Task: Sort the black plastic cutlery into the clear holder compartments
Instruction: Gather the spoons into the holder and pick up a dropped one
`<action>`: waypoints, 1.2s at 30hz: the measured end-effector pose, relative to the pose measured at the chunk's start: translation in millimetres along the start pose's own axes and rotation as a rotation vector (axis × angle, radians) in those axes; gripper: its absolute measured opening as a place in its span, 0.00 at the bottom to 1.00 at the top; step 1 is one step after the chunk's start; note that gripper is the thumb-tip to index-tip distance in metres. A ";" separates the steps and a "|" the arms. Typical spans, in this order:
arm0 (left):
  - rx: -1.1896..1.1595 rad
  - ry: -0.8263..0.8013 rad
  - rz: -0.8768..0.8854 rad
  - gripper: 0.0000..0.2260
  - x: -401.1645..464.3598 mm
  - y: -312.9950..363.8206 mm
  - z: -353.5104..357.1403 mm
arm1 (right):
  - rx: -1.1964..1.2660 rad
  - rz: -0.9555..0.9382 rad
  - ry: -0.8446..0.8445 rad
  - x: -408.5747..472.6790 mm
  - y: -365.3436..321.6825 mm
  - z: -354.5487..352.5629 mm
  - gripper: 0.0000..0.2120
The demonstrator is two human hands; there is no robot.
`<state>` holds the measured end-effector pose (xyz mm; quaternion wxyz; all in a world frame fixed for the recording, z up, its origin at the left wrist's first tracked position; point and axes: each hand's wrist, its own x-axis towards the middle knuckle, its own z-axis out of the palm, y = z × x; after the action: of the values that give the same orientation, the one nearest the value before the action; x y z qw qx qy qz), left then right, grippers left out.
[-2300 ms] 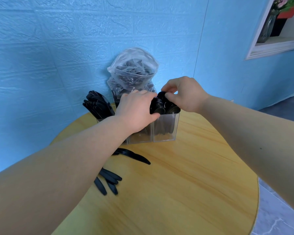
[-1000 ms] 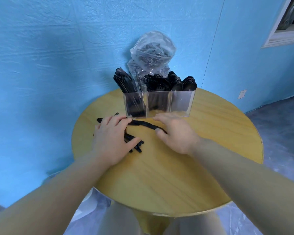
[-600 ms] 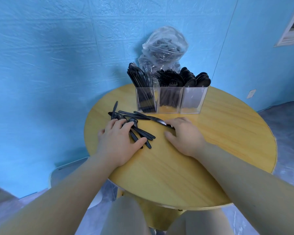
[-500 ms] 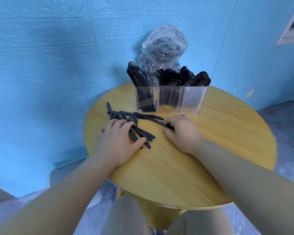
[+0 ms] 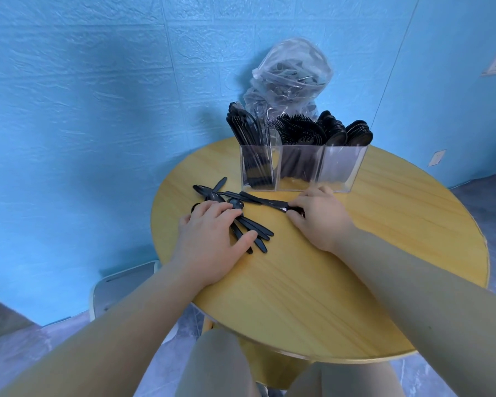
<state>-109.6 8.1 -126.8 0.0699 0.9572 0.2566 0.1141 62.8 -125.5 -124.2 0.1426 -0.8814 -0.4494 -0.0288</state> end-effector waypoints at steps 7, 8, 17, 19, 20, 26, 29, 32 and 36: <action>-0.006 -0.038 0.092 0.27 -3.1 1.4 -0.2 | 0.068 0.018 0.141 -25.0 7.6 -0.9 0.08; -0.011 -0.036 0.119 0.27 -4.1 1.8 -0.6 | 0.079 0.018 0.152 -27.8 8.5 -1.5 0.08; -0.052 0.065 0.251 0.16 24.6 24.9 -7.4 | 0.127 0.006 0.092 -46.0 20.6 -11.5 0.11; -0.026 0.045 0.300 0.16 38.1 35.0 -7.6 | 0.135 0.014 0.067 -47.2 24.9 -14.6 0.10; -0.003 0.026 0.327 0.16 44.1 40.2 -7.0 | 0.133 0.013 0.054 -47.8 26.9 -16.4 0.10; 0.170 -0.090 0.438 0.16 62.1 70.7 2.9 | 0.091 -0.002 0.048 -54.1 38.1 -22.8 0.12; 0.146 -0.064 0.448 0.14 64.3 77.6 7.2 | 0.112 -0.006 0.083 -56.9 40.3 -22.8 0.12; 0.098 -0.042 0.454 0.12 64.7 80.0 8.4 | 0.137 -0.008 0.094 -57.9 40.2 -22.0 0.11; 0.023 -0.028 0.461 0.12 65.8 78.4 6.5 | 0.225 -0.035 0.124 -60.8 44.2 -26.0 0.09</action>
<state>-15.3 -26.4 -106.0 0.0345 0.9928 0.0314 0.1107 64.0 -205.0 -120.2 0.2675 -0.8484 -0.4554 -0.0349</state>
